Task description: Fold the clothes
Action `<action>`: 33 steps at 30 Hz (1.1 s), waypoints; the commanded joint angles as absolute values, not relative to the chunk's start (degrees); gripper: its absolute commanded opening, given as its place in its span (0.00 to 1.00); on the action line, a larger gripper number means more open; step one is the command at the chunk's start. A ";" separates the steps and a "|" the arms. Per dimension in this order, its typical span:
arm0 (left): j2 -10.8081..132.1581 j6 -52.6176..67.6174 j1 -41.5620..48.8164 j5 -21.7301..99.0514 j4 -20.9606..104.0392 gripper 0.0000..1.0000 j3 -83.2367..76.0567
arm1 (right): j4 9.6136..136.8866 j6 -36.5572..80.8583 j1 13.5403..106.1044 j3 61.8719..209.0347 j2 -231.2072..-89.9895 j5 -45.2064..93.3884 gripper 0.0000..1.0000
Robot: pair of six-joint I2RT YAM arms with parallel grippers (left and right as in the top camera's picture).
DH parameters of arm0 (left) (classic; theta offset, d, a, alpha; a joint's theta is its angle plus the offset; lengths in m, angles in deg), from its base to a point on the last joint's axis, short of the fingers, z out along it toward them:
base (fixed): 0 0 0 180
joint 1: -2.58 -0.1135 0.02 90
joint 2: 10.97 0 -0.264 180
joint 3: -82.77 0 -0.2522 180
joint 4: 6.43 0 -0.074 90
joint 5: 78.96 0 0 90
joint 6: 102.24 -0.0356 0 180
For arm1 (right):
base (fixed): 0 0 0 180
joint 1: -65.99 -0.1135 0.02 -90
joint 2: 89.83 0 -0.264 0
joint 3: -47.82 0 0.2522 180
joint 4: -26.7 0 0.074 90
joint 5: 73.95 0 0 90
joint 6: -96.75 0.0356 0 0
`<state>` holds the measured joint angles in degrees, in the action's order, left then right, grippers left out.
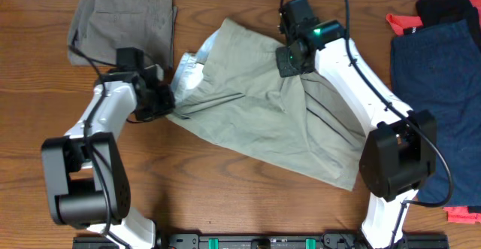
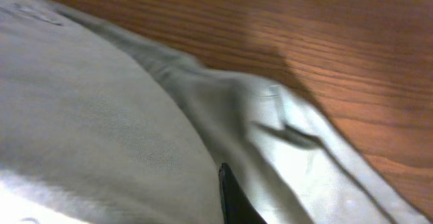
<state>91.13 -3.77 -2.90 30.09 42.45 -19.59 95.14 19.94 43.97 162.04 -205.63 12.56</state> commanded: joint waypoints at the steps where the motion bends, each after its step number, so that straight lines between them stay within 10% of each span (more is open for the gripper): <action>1: 89.32 -1.32 -4.43 26.77 43.34 0.06 -19.37 | 95.16 23.02 46.43 164.71 -204.24 12.26 0.01; 14: 89.32 -0.47 -4.49 20.54 43.74 0.06 -19.39 | 94.13 20.42 47.83 169.91 -204.15 8.52 0.06; 16: 89.32 -0.51 -4.49 20.37 43.74 0.06 -19.39 | 93.37 18.72 47.83 169.91 -204.15 8.45 0.31; 18: 89.32 -0.51 -4.47 20.37 43.74 0.09 -19.39 | 92.80 17.01 47.81 169.91 -204.15 8.32 0.78; 19: 89.32 -0.51 -4.47 20.39 43.76 0.14 -19.39 | 92.67 16.40 47.81 169.91 -204.15 8.30 0.98; 25: 89.32 -0.49 -4.47 20.43 44.06 0.91 -19.37 | 97.02 17.58 47.81 171.44 -204.02 8.12 0.99; 33: 87.55 1.65 -4.47 21.07 46.14 0.98 -18.93 | 107.84 20.73 48.14 176.62 -200.65 9.02 0.99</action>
<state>90.13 0.23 -4.16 21.18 45.27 -19.59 106.77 19.00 47.20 174.15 -204.74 8.98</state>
